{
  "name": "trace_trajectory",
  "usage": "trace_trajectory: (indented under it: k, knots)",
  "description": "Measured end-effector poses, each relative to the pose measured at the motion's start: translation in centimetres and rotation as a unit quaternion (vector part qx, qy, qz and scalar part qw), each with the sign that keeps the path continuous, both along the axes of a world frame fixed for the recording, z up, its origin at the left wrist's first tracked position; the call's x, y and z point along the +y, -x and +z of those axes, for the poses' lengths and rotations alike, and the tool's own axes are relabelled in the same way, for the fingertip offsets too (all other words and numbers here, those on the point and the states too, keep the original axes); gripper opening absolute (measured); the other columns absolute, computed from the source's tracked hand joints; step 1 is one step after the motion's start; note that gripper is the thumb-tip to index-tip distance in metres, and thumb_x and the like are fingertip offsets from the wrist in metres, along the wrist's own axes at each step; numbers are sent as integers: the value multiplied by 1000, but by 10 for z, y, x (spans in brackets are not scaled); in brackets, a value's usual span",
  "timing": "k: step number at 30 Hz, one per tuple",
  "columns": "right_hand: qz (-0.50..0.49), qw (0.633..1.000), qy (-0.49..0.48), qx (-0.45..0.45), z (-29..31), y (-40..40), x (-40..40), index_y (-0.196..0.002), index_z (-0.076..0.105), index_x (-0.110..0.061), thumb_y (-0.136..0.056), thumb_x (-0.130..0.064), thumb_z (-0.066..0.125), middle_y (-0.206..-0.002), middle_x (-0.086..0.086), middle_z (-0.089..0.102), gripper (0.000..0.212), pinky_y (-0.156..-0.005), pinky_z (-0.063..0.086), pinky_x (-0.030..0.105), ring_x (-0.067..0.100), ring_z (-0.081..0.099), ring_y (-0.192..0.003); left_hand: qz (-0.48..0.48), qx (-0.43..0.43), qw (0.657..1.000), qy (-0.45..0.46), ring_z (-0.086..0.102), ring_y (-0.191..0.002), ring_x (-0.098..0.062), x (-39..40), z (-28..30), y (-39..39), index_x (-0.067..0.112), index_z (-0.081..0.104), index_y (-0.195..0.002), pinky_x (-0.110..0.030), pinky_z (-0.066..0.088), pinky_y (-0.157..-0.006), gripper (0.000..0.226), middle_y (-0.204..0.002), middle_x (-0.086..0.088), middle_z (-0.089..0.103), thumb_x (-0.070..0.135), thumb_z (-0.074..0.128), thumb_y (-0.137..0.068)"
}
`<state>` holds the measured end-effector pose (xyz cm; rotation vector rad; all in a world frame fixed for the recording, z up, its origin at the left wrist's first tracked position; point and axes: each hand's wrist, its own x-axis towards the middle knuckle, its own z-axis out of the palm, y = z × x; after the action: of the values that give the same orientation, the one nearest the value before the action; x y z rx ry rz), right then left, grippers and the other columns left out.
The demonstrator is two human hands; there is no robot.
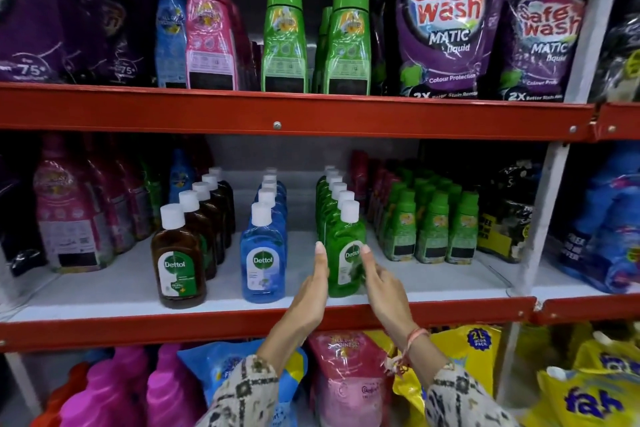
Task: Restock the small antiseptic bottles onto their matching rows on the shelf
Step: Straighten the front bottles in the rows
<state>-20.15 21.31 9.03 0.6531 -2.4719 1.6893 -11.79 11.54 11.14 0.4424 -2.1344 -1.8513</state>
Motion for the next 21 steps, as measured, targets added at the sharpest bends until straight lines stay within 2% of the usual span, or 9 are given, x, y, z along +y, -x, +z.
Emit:
trace_trajectory:
  k: [2, 4, 7, 8, 11, 13, 16, 18, 21]
  knots:
    - [-31, 999, 9, 18, -4, -1, 1, -54, 42, -13, -87, -71, 23, -50, 5, 47, 70, -59, 36, 37, 25, 49, -58, -4, -5, 1000, 5, 46, -135, -20, -1, 4, -2, 21, 47, -140, -38, 30, -119, 120, -144, -6, 52, 93, 8, -53]
    - [-58, 998, 11, 26, -6, 1, 0, -56, 39, -23, -91, -66, 26, -52, -4, 43, 57, -58, 32, 34, 25, 49, -63, -10, -3, 1000, 6, 44, -136, -21, -3, 4, 0, 20, 41, -145, -35, 31, -117, 127, -148, -8, 47, 96, 8, -49]
    - [-47, 999, 12, 1, -1, 8, -7, -74, 54, -13, -93, -64, 25, -66, 4, 54, 62, -64, 37, 35, 31, 58, -76, 5, -8, 1000, 0, 44, -136, -22, -2, 3, 0, 17, 41, -144, -34, 30, -115, 118, -148, -10, 47, 88, 6, -58]
    - [-28, 999, 10, -14, 1, 10, -8, -71, 54, -13, -94, -64, 25, -66, 4, 55, 63, -64, 37, 35, 30, 58, -75, 11, -12, 1000, 4, 43, -137, -23, -1, 2, 0, 16, 41, -144, -34, 29, -115, 113, -148, -10, 47, 84, 6, -61]
    - [-6, 999, 19, -46, 10, 11, -7, -54, 46, -10, -94, -64, 22, -56, 6, 51, 71, -61, 34, 36, 26, 50, -63, 3, -16, 1000, 6, 40, -139, -23, 0, 2, 2, 18, 39, -145, -34, 27, -116, 117, -150, -10, 44, 89, 4, -59]
    - [-26, 998, 23, -43, 10, 10, -5, -47, 35, -14, -95, -62, 22, -50, 4, 42, 69, -60, 31, 35, 24, 44, -58, 7, -22, 1000, 6, 41, -138, -23, 1, 6, 4, 16, 40, -144, -28, 28, -110, 106, -149, -10, 46, 81, 0, -72]
    - [-58, 998, 24, -25, 9, 7, 2, -45, 27, -15, -96, -60, 24, -47, 3, 37, 68, -56, 27, 35, 23, 39, -53, -6, -21, 1000, 16, 46, -131, -18, -1, 9, 7, 15, 44, -142, -23, 31, -101, 100, -145, -11, 50, 73, -2, -74]
    - [-70, 997, 33, -25, 10, 5, 4, -45, 26, -14, -96, -59, 26, -48, 6, 38, 68, -55, 27, 36, 23, 39, -52, -10, -15, 1000, 14, 49, -121, -13, -2, 9, 9, 15, 44, -142, -23, 32, -98, 91, -145, -12, 50, 67, -4, -84]
    - [-80, 996, 40, -19, 10, 5, 2, -44, 26, -15, -96, -59, 27, -47, 6, 37, 68, -55, 28, 36, 24, 39, -51, -21, -27, 999, 5, 47, -131, -21, -5, 10, 9, 14, 42, -143, -23, 31, -99, 85, -146, -13, 49, 61, -6, -90]
